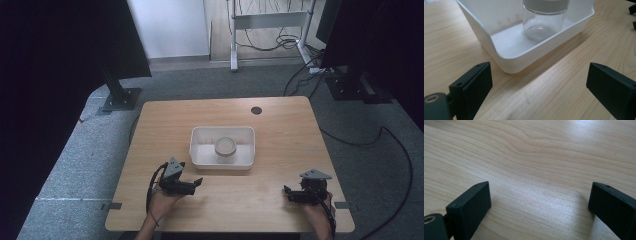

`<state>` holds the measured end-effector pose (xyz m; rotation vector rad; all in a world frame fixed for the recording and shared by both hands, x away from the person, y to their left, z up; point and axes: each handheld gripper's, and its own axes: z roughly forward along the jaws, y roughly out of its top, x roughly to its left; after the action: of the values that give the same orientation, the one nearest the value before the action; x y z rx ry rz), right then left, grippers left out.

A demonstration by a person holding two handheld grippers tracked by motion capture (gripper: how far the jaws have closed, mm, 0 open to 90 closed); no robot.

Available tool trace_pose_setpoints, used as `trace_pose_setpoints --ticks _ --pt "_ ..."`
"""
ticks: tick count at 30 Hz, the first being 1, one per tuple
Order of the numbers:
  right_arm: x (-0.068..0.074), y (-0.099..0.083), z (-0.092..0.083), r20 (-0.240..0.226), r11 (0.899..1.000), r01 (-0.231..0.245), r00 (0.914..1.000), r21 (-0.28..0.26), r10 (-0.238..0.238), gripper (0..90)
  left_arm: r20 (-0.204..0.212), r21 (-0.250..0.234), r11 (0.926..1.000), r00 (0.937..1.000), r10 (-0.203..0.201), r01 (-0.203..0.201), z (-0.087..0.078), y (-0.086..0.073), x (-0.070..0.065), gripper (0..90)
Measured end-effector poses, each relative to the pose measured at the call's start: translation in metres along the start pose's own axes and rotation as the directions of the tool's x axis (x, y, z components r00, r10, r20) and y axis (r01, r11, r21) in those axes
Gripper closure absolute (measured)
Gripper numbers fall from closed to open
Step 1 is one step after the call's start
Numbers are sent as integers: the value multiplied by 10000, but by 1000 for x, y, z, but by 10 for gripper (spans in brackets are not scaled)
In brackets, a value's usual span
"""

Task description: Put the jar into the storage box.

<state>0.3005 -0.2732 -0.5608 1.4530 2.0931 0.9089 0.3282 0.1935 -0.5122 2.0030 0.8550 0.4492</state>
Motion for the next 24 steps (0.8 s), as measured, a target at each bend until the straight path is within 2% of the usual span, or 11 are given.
trace_pose_setpoints --ticks 14,24 --pt "0 0 0 3 10000 0 10000 -2 0 39 43 206 9995 9997 -254 253 -4 -21 2 63" --pt "0 0 0 2 10000 1 10000 -3 -1 40 20 814 9956 9989 -466 463 -2 -39 1 63"
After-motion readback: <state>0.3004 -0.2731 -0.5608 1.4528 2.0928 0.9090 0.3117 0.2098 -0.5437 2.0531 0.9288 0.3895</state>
